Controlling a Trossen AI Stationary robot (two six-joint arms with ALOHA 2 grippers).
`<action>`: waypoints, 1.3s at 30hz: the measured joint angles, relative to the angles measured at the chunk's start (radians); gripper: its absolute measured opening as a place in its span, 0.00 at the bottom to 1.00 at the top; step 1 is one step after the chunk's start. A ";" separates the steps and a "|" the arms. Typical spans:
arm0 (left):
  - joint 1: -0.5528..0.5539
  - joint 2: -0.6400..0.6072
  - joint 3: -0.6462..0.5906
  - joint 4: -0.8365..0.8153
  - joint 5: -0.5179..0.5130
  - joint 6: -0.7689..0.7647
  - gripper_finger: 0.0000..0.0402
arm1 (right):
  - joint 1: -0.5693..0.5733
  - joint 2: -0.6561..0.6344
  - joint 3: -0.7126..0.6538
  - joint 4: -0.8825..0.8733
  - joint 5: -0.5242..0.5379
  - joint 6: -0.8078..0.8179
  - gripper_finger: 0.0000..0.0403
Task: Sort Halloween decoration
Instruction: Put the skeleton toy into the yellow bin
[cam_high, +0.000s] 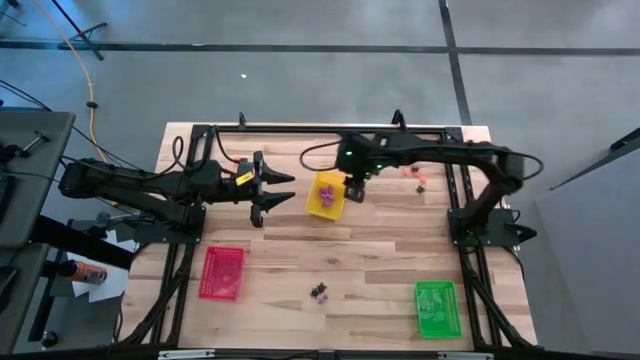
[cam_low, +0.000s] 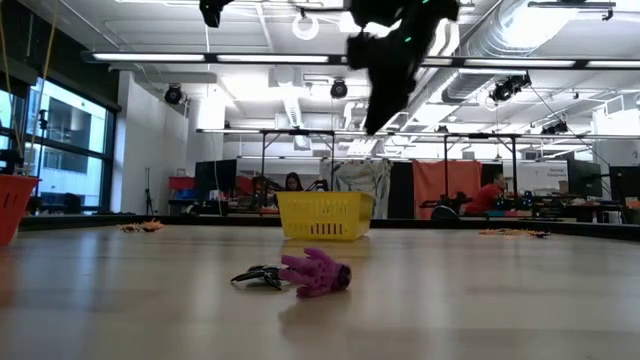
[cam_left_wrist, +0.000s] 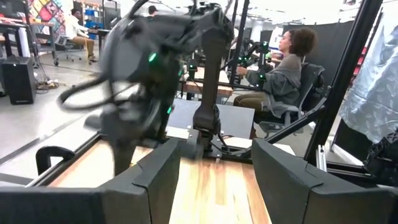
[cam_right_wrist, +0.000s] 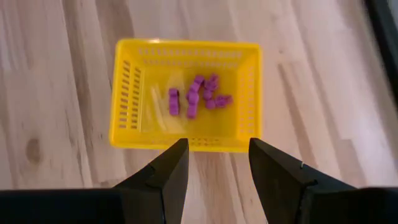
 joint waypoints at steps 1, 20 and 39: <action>0.000 0.000 0.000 0.001 0.000 0.000 0.47 | 0.001 -0.039 -0.030 -0.001 0.006 0.016 0.40; 0.000 0.000 0.000 0.004 0.000 -0.008 0.47 | 0.164 -0.718 -0.702 1.009 0.123 0.427 0.40; 0.000 0.000 0.000 -0.019 -0.042 -0.007 0.47 | 0.197 -0.702 -0.711 1.219 0.122 0.347 0.40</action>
